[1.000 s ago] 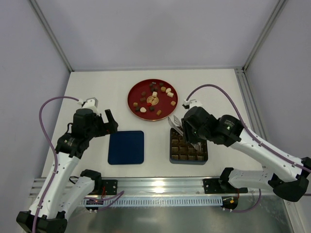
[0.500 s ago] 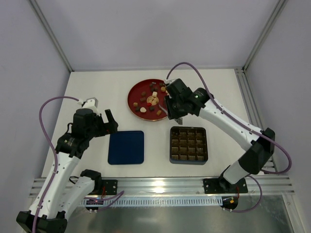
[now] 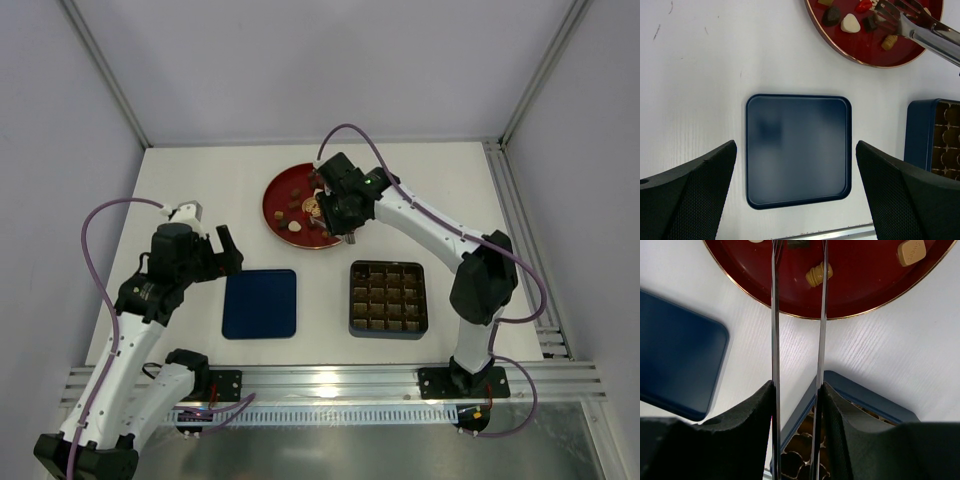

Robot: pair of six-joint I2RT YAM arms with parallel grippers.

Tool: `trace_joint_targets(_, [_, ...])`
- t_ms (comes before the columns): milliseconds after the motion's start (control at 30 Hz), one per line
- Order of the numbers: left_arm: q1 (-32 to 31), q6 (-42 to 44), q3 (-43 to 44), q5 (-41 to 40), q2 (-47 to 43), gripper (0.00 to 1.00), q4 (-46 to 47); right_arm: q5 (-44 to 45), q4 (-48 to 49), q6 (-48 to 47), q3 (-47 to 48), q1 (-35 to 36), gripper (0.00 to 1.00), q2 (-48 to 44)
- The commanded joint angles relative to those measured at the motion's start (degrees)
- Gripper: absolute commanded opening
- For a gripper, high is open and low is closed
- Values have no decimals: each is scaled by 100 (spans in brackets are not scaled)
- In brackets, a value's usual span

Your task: Pack the chocolate

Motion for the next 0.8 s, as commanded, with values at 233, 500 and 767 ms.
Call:
trace_joint_targets(233, [-24,74,-1,-59,31,100,128,-47,215,-146,187,29,44,75])
trace_joint_targets(500, [-24,74,-1,-68,22,100,128,-29,198,-155,205,65,44,277])
trace_joint_targets(767, [-24,74,-1,-68,13,100,128,32,136,-147,301,91,43,347])
